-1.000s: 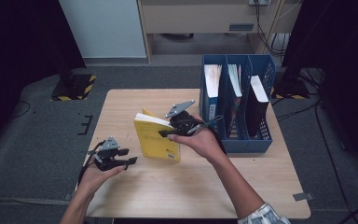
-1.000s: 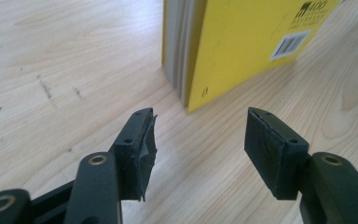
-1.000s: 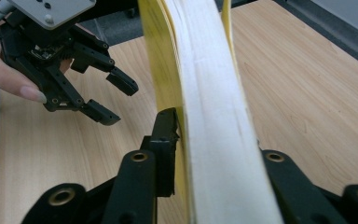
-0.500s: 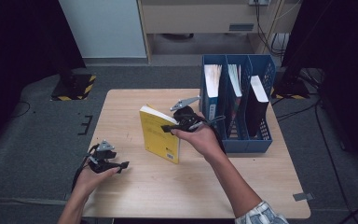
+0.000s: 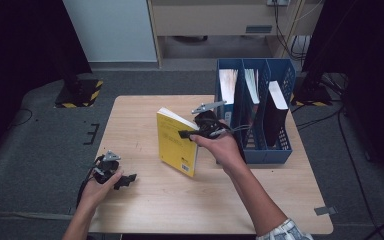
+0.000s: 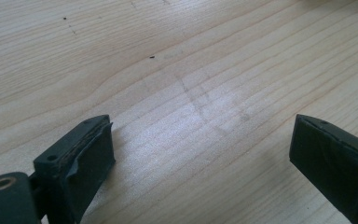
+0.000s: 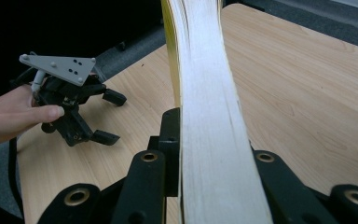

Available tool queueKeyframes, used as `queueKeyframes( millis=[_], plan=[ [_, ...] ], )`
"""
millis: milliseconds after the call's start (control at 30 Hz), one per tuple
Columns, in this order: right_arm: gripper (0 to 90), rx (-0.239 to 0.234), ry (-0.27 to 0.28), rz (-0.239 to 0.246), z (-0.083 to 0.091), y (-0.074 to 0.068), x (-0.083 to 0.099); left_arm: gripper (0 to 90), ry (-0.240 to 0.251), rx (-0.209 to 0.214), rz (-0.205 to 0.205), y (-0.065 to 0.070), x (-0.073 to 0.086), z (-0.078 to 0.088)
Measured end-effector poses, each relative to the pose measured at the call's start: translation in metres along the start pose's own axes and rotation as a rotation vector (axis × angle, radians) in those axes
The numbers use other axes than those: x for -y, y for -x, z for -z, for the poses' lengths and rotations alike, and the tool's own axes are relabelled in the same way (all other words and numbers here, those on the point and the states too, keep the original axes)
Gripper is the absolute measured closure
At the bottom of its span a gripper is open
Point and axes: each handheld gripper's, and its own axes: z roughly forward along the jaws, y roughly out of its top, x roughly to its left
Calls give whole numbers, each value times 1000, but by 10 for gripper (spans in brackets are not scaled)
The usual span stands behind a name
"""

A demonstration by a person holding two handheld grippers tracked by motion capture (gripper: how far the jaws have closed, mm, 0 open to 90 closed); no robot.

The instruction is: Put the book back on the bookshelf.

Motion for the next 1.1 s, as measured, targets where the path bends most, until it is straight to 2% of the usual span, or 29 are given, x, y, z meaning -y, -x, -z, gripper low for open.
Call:
queueKeyframes(
  millis=[200,300,467,733,1100],
  plan=[
    [755,14,17,-3,15,1,6,43,18,-20,-11,3,2,-2],
    [755,12,18,-4,23,1,10,43,26,-38,-35,5,4,-3],
    [755,8,26,-11,33,2,17,11,35,-56,-49,10,6,-6],
    [755,1,52,-34,53,8,30,0,88,-61,-45,12,10,-10],
    [755,20,51,-49,75,15,44,0,92,-63,-43,13,10,-10]
  ],
)
